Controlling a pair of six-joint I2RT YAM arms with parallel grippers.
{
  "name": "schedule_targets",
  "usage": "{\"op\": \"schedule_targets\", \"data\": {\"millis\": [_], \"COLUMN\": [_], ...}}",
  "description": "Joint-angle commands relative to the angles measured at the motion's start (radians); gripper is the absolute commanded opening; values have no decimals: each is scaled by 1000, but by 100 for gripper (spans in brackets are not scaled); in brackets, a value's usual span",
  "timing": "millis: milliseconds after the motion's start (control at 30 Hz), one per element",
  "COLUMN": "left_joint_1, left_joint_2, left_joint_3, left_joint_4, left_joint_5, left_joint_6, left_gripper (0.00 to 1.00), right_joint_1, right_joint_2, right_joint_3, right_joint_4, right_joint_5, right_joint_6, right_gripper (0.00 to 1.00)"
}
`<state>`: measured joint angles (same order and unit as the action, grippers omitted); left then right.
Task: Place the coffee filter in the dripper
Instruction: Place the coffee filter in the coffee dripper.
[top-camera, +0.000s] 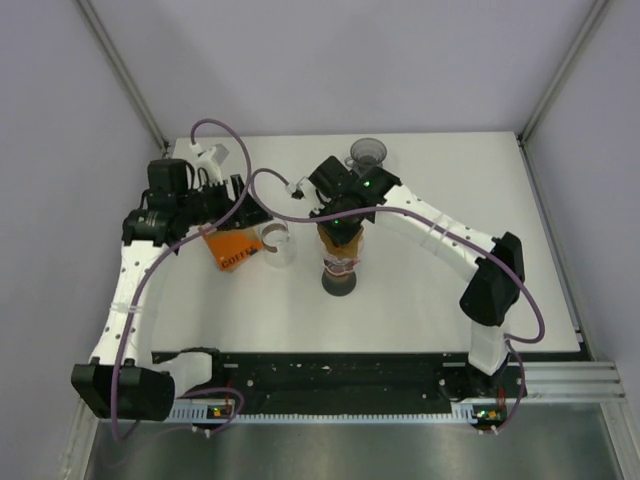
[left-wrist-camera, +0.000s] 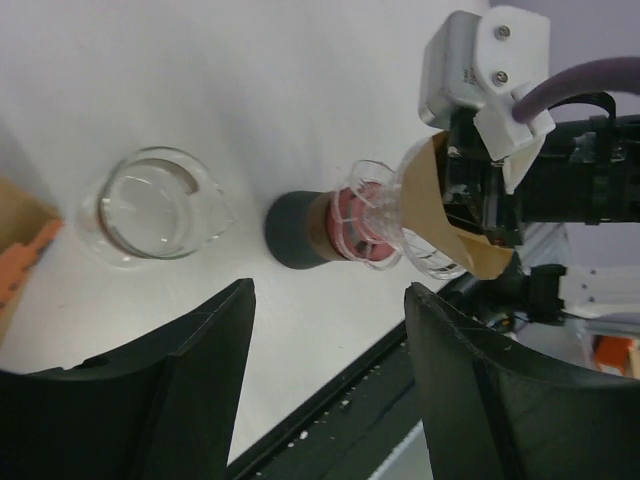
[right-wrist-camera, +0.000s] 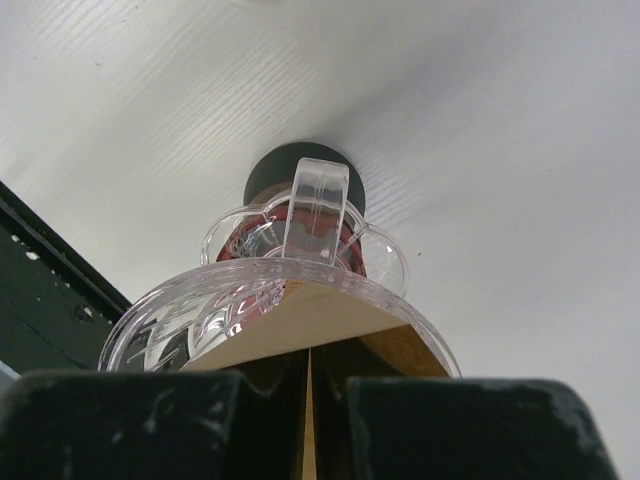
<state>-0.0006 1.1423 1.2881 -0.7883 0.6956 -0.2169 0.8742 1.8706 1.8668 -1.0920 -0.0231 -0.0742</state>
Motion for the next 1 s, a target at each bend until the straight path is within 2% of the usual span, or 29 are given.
{"op": "schedule_targets", "data": {"millis": [0, 133, 333, 467, 567, 733, 867, 967], "left_joint_1": [-104, -166, -260, -285, -303, -332, -343, -345], "left_joint_2": [40, 72, 117, 129, 137, 172, 192, 198], "left_joint_3": [-61, -93, -134, -159, -188, -193, -191, -196], "left_joint_4": [147, 205, 288, 325, 351, 362, 373, 363], "left_joint_5": [131, 150, 150, 154, 147, 110, 94, 78], "left_joint_6": [-193, -277, -357, -387, -409, -407, -407, -395], "left_gripper": [67, 65, 71, 70, 66, 54, 52, 41], "right_joint_1": [-4, -3, -4, -3, -4, -3, -3, -3], "right_joint_2": [-7, -8, -1, -4, -8, -8, -8, -17], "right_joint_3": [26, 9, -50, -78, -89, -87, -86, -77], "right_joint_4": [26, 47, 76, 101, 115, 122, 132, 130], "right_joint_5": [-3, -14, 14, 20, 41, 45, 37, 37], "right_joint_6": [8, 25, 54, 67, 97, 102, 102, 102], "right_gripper": [0, 0, 0, 0, 0, 0, 0, 0]}}
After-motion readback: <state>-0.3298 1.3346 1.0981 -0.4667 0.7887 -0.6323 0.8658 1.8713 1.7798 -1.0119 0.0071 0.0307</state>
